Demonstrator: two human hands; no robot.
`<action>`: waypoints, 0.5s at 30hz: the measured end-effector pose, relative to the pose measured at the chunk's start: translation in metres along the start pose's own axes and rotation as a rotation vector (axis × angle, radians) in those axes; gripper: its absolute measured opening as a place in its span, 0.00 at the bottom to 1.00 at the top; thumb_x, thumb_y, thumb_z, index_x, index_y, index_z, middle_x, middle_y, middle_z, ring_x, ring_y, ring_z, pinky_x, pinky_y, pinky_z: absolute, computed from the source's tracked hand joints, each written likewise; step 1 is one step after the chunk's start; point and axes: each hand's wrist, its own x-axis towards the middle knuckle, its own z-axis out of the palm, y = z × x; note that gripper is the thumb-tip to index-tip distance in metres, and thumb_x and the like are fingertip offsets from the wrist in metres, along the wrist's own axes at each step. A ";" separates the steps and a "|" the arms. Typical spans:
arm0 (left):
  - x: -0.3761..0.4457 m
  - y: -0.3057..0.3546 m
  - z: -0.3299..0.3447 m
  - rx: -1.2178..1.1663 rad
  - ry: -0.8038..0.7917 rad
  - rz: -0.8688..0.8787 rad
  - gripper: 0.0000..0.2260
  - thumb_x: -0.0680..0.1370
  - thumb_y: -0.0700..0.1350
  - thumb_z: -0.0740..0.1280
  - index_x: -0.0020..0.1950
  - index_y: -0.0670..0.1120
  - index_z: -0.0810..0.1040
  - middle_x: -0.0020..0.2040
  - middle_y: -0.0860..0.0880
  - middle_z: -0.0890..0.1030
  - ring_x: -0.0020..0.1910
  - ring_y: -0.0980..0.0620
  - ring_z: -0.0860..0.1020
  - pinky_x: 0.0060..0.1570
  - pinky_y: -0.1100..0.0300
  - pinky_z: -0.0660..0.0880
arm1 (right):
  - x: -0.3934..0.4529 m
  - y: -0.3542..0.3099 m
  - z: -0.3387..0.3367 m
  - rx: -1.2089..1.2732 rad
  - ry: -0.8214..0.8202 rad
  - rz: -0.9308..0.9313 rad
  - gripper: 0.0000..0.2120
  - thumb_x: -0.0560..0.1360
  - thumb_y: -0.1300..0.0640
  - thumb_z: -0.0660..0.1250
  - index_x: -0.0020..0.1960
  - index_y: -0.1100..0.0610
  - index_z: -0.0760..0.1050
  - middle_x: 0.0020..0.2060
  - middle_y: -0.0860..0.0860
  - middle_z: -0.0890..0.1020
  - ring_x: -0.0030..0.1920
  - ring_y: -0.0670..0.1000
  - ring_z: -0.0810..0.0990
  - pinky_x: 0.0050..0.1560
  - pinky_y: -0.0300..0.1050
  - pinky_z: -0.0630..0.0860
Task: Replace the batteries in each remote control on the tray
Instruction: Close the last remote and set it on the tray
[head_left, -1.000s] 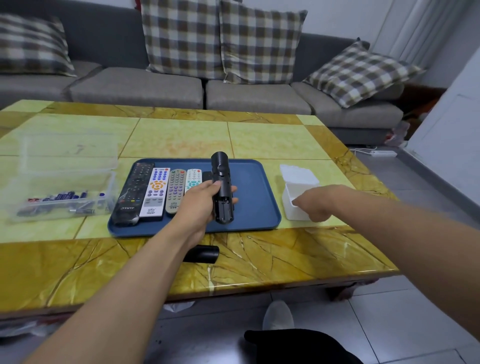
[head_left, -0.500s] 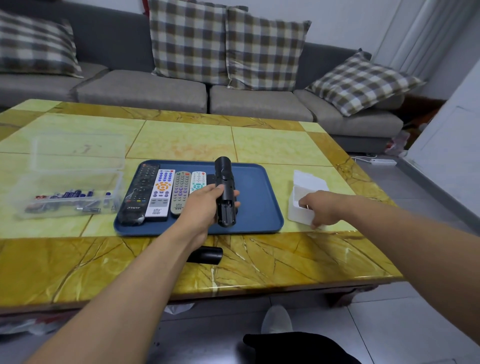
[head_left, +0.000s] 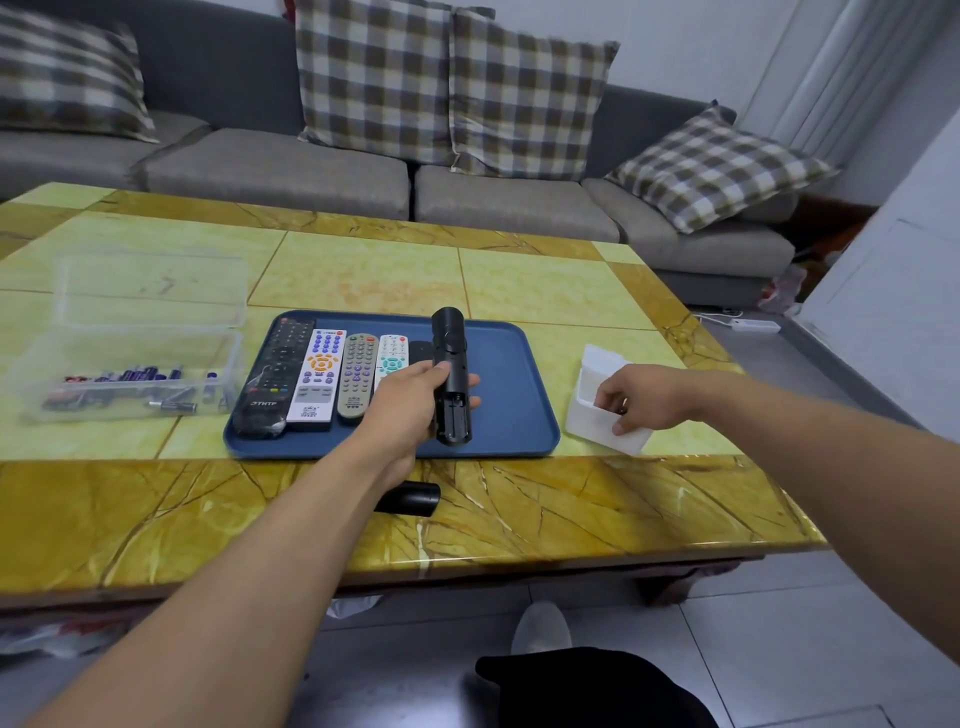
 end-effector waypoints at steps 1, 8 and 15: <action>0.000 0.000 0.000 -0.001 0.001 -0.002 0.13 0.85 0.46 0.58 0.65 0.45 0.77 0.51 0.50 0.87 0.52 0.48 0.85 0.62 0.46 0.77 | -0.001 0.001 0.000 -0.005 0.034 0.001 0.12 0.73 0.59 0.75 0.53 0.50 0.77 0.50 0.47 0.81 0.51 0.50 0.79 0.48 0.41 0.74; -0.004 0.001 0.003 0.012 -0.003 -0.007 0.12 0.85 0.46 0.58 0.63 0.45 0.78 0.50 0.50 0.87 0.51 0.48 0.86 0.62 0.45 0.77 | -0.007 0.005 -0.002 0.063 0.174 0.009 0.14 0.65 0.60 0.82 0.47 0.52 0.82 0.42 0.45 0.83 0.43 0.44 0.80 0.37 0.35 0.73; -0.007 0.000 0.003 0.045 -0.004 -0.033 0.11 0.85 0.47 0.58 0.60 0.47 0.78 0.50 0.49 0.87 0.50 0.48 0.86 0.64 0.42 0.75 | -0.012 0.011 -0.003 0.146 0.241 -0.063 0.10 0.70 0.63 0.78 0.44 0.51 0.81 0.41 0.47 0.85 0.44 0.47 0.83 0.43 0.40 0.78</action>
